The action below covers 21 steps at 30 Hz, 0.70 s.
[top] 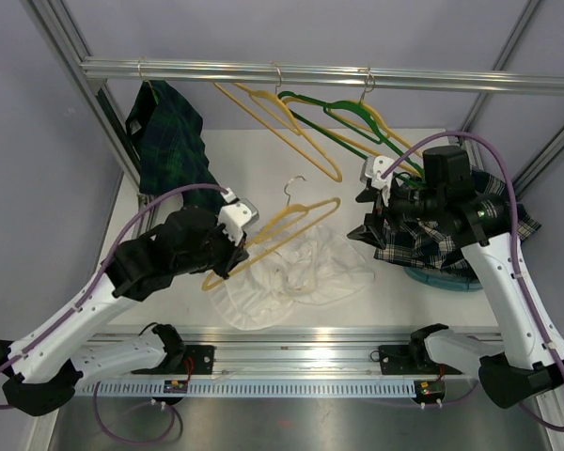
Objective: Remove the skirt from the hanger
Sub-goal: Pass the hanger from the right arm to the left, then hang the hanger back to the clothesline with the left arm
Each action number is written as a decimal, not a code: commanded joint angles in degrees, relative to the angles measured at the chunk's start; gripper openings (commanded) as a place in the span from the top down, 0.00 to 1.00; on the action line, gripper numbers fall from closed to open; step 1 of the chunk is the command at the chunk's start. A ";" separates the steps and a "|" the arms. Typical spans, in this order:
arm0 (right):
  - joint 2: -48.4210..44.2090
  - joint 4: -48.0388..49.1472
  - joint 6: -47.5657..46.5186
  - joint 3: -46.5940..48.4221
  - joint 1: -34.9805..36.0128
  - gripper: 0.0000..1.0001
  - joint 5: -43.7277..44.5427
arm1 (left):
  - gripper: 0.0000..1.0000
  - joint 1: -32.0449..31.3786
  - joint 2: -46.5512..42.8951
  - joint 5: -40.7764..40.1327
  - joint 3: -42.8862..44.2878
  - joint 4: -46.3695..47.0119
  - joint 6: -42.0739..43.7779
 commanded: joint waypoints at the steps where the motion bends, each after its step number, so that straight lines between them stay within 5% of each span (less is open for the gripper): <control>1: -0.74 5.83 11.26 0.89 -0.53 0.10 4.73 | 1.00 -0.01 -0.70 -13.16 6.06 -3.60 -12.30; 14: -3.73 10.94 15.41 -8.07 -0.79 0.10 7.37 | 1.00 -0.01 1.22 -35.16 14.84 -11.96 -35.15; 21: -3.56 11.11 15.32 -9.48 -0.88 0.09 8.07 | 1.00 -0.10 3.95 -44.04 13.28 2.16 -33.50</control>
